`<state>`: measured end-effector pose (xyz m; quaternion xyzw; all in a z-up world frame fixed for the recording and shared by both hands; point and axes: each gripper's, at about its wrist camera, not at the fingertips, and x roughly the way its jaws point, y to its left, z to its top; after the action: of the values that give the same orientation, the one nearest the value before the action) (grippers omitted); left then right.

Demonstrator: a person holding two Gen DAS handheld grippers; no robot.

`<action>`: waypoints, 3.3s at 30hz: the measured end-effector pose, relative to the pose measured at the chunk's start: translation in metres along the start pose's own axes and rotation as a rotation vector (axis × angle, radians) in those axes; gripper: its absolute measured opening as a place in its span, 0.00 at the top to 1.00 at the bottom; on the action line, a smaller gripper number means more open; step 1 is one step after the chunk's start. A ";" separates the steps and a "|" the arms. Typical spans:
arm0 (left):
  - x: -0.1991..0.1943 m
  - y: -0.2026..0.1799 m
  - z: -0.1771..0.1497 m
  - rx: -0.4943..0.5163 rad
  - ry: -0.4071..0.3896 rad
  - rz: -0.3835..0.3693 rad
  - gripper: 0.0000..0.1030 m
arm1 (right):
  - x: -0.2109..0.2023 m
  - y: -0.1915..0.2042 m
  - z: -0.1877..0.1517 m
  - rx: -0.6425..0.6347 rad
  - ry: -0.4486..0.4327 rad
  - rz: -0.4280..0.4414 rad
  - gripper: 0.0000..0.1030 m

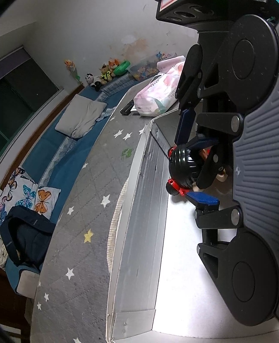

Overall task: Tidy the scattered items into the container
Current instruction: 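Carry the doll over the box with the left gripper, then lower the doll into the box and open the left gripper, then move the left gripper back to the white plush rabbit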

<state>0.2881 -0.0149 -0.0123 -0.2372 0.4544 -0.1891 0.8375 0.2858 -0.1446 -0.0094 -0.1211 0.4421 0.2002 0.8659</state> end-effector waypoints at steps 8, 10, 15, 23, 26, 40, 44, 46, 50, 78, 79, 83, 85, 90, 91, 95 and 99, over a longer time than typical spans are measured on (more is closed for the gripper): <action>-0.001 0.000 -0.001 -0.012 0.000 -0.003 0.56 | -0.005 0.007 0.000 -0.067 -0.022 -0.085 0.26; -0.002 0.000 -0.001 -0.009 0.001 -0.001 0.56 | -0.005 0.009 0.000 -0.081 -0.023 -0.096 0.26; -0.005 -0.004 -0.004 0.012 -0.007 0.011 0.56 | -0.007 0.011 -0.003 -0.091 -0.035 -0.089 0.24; -0.017 -0.015 -0.012 0.080 -0.044 0.063 0.56 | -0.019 0.010 -0.011 -0.076 -0.079 -0.058 0.18; -0.025 -0.019 -0.017 0.097 -0.062 0.075 0.56 | -0.027 0.008 -0.015 -0.054 -0.103 -0.045 0.18; -0.073 -0.047 -0.047 0.195 -0.173 0.107 0.56 | -0.085 0.019 -0.042 -0.025 -0.270 -0.015 0.07; -0.088 -0.056 -0.061 0.223 -0.198 0.113 0.56 | -0.103 0.021 -0.055 0.007 -0.309 0.008 0.01; -0.093 -0.059 -0.068 0.232 -0.206 0.116 0.56 | -0.110 0.022 -0.062 0.018 -0.328 0.008 0.00; -0.103 -0.066 -0.083 0.260 -0.222 0.130 0.56 | -0.121 0.026 -0.077 0.025 -0.349 0.010 0.00; -0.152 -0.076 -0.174 0.320 -0.256 0.194 0.56 | -0.170 0.068 -0.163 0.064 -0.442 0.066 0.00; -0.153 -0.075 -0.176 0.318 -0.256 0.196 0.56 | -0.171 0.068 -0.166 0.068 -0.439 0.069 0.00; -0.157 -0.072 -0.186 0.313 -0.255 0.208 0.56 | -0.175 0.072 -0.177 0.072 -0.431 0.075 0.00; -0.160 -0.070 -0.191 0.310 -0.251 0.213 0.56 | -0.177 0.074 -0.183 0.070 -0.432 0.074 0.00; -0.168 -0.060 -0.203 0.308 -0.247 0.232 0.56 | -0.181 0.078 -0.195 0.067 -0.430 0.088 0.00; -0.169 -0.058 -0.205 0.303 -0.247 0.233 0.56 | -0.181 0.078 -0.198 0.065 -0.428 0.093 0.00; -0.174 -0.051 -0.209 0.287 -0.246 0.231 0.56 | -0.180 0.082 -0.206 0.052 -0.407 0.103 0.03; -0.178 -0.042 -0.214 0.264 -0.238 0.228 0.56 | -0.180 0.086 -0.212 0.045 -0.386 0.124 0.05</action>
<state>0.0097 -0.0026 0.0293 -0.0933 0.3477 -0.1216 0.9250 -0.0004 -0.1935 0.0115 -0.0339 0.2788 0.2627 0.9231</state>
